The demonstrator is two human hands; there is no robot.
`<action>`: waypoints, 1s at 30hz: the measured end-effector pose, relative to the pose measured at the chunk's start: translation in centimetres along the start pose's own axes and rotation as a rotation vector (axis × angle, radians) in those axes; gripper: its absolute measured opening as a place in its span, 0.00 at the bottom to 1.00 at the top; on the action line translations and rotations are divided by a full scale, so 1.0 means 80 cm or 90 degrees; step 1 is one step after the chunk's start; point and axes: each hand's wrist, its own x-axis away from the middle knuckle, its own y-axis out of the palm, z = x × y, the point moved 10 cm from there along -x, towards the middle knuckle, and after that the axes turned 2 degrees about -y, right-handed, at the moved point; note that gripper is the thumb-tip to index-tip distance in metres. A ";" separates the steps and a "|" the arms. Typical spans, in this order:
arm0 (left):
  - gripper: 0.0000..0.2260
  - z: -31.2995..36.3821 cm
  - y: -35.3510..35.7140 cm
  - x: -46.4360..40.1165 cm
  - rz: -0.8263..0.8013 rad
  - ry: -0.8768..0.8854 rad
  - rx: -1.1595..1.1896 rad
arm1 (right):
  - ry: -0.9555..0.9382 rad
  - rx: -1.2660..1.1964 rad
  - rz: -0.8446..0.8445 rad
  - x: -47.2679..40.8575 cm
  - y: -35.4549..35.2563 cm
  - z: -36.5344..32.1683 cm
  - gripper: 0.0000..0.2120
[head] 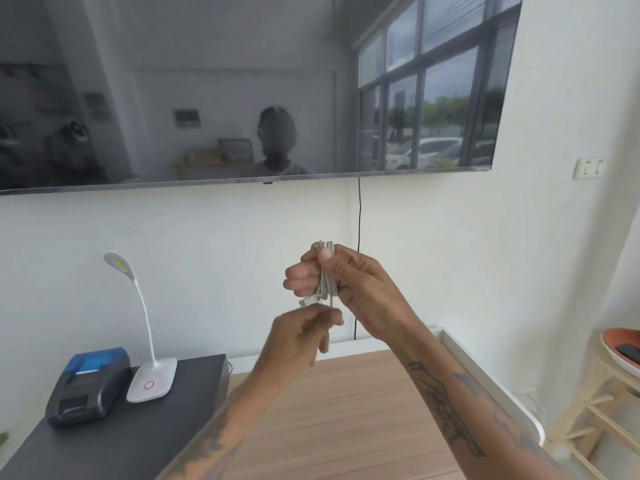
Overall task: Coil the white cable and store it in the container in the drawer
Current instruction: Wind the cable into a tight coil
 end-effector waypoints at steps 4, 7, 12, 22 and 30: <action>0.14 0.028 0.015 0.029 -0.047 0.080 -0.149 | 0.011 0.108 0.068 -0.004 -0.031 0.016 0.15; 0.12 0.067 -0.017 0.025 -0.038 0.138 -0.305 | 0.048 0.181 0.092 0.002 -0.047 0.034 0.15; 0.08 0.127 -0.095 -0.024 0.058 0.218 -0.327 | 0.069 0.148 0.024 0.007 -0.017 0.046 0.21; 0.12 0.031 -0.056 -0.046 0.023 0.058 0.270 | 0.037 0.090 -0.011 0.013 0.000 0.032 0.20; 0.11 -0.011 0.007 0.023 -0.026 -0.004 -0.202 | 0.012 0.085 0.071 0.004 -0.028 0.027 0.20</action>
